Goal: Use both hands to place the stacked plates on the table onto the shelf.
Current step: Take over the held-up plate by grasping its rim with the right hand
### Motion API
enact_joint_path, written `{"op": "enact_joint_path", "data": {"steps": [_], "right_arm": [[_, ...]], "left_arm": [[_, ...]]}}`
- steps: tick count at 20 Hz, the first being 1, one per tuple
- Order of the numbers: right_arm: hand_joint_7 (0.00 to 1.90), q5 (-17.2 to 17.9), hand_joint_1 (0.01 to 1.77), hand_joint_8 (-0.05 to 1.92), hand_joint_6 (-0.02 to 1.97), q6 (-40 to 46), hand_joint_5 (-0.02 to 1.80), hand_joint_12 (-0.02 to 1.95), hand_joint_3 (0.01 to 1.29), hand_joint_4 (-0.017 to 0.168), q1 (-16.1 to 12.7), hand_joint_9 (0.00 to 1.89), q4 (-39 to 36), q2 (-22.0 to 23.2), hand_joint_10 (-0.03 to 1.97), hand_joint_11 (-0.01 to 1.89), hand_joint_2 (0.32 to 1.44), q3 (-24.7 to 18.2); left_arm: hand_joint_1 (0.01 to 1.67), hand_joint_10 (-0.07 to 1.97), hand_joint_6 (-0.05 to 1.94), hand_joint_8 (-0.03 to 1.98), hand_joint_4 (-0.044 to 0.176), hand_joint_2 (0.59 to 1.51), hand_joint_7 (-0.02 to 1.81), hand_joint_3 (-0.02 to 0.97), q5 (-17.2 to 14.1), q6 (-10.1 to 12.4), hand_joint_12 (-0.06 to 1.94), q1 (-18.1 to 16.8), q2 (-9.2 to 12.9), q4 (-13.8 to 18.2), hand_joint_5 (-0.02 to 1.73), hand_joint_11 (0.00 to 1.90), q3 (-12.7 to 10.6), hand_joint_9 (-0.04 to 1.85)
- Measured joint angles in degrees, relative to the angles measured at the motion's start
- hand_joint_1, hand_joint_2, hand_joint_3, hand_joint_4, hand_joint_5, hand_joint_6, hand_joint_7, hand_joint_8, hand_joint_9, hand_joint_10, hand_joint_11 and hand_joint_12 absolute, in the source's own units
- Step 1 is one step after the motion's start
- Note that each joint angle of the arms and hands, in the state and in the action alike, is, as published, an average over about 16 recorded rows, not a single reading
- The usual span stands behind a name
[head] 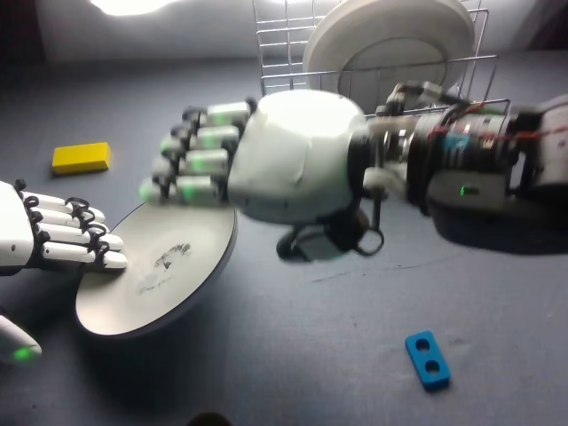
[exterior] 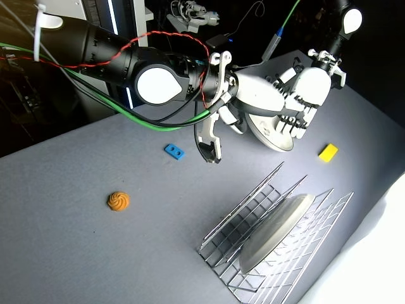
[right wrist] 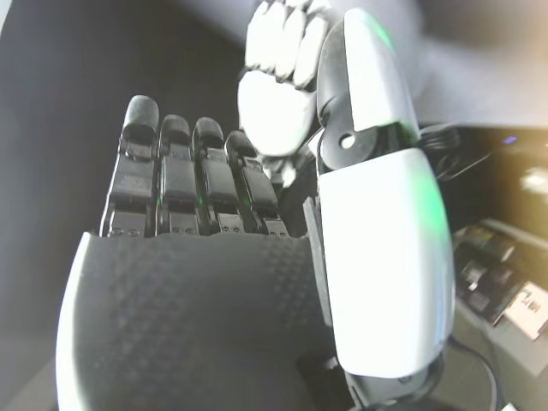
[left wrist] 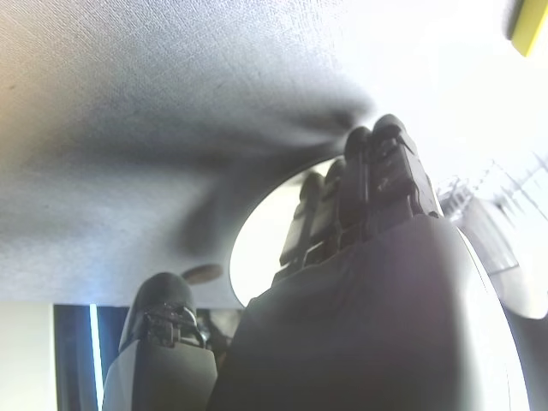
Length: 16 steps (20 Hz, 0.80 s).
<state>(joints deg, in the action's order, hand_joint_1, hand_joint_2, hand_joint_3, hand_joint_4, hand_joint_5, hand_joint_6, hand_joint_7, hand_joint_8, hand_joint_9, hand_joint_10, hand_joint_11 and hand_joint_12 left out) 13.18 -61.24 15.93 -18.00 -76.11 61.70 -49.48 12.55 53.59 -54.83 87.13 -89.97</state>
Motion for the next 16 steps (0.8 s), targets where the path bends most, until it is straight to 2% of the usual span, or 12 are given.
{"op": "enact_joint_path", "data": {"steps": [4,16], "right_arm": [[0.07,-0.7,1.22,0.02,0.03,-0.4,0.05,0.47,0.02,0.002,1.5,0.06,2.3,-2.8,0.02,0.01,1.06,1.8],[0.13,0.6,1.28,0.02,0.03,-1.0,0.11,0.73,0.02,0.002,3.2,0.12,9.5,-10.8,0.02,0.01,1.08,7.5]], "left_arm": [[0.01,0.03,-0.01,-0.03,-0.002,1.111,-0.01,0.020,0.0,0.0,0.01,0.1,0.0,-0.1,0.01,0.01,0.0,0.03],[0.01,0.03,-0.01,-0.03,-0.005,1.108,-0.01,0.021,-0.1,0.0,0.01,0.3,0.0,-0.2,0.00,0.01,0.0,0.03]]}}
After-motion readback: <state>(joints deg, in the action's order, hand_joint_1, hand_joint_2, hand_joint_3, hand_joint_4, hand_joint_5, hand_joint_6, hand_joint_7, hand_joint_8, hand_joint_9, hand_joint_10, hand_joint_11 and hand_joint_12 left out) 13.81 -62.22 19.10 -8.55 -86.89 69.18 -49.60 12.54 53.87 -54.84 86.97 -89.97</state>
